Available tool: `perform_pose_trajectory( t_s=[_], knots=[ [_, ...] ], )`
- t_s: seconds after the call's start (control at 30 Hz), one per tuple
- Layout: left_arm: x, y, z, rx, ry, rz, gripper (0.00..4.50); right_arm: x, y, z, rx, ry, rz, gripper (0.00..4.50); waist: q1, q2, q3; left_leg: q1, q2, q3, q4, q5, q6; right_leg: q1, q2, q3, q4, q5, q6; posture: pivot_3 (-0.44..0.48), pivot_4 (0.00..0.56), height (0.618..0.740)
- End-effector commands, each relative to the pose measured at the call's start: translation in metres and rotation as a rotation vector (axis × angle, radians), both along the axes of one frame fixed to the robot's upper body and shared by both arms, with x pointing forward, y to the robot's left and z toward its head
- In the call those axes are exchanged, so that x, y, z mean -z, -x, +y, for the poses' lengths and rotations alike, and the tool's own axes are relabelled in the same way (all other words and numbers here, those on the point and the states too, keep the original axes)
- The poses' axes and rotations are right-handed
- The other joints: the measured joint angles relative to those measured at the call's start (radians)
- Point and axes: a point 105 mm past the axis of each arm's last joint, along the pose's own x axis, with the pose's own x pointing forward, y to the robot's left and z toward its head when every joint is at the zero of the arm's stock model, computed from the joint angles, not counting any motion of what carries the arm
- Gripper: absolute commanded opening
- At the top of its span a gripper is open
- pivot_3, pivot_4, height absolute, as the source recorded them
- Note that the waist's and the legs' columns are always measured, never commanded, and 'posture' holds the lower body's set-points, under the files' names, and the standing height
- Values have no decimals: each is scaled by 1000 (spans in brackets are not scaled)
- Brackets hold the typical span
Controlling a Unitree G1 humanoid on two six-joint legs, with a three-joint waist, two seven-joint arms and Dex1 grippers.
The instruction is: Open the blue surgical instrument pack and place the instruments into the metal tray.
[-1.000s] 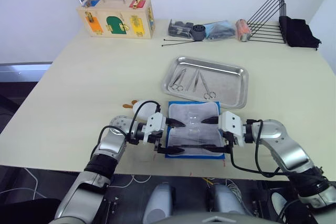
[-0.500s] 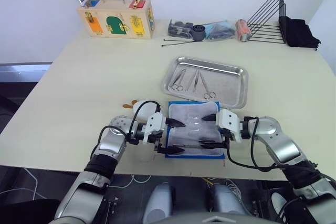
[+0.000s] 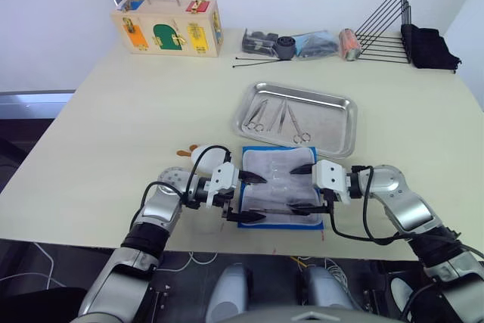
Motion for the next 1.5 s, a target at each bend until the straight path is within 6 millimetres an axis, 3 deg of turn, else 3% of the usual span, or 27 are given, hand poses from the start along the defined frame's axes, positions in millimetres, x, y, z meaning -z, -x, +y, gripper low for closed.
perform_pose_trajectory(
  t_s=[0.03, 0.23, 0.5, 0.8, 1.5],
  knots=[
    [45, 20, 13, -27, -132, 187, 4500, 32, 10, -15, 22, 109, 95, 2683, -1, -1, -3, 0, 0, 0, 0, 0, 0, 0, 0, 0, 0, 0, 0, 0, 150, 740],
    [46, 21, 12, -29, -130, 188, 4500, 34, 10, -16, 34, 104, 108, 29, -11, -3, -9, 3, 0, 0, 0, 0, 0, 3, 0, 0, 0, -1, -1, 0, 150, 740],
    [45, 19, 12, -32, -129, 186, 4500, 32, 12, -16, 36, 79, 114, 29, -12, -3, -10, 4, 0, -1, 0, 0, 0, 5, 0, 0, 0, -2, -3, 0, 150, 740],
    [46, 20, 10, -28, -126, 189, 4500, 7, 12, -11, 8, 28, 82, 29, -12, -3, -10, 4, 0, -1, 0, 0, 0, 5, 0, -1, -1, -2, -3, 0, 150, 740],
    [47, 22, 8, -19, -124, 195, 4500, -40, 12, -28, 23, 117, -64, 29, -12, -2, -8, 2, 0, -2, 0, 0, 0, 5, -1, -1, -1, -3, -1, 0, 150, 740]
  ],
)
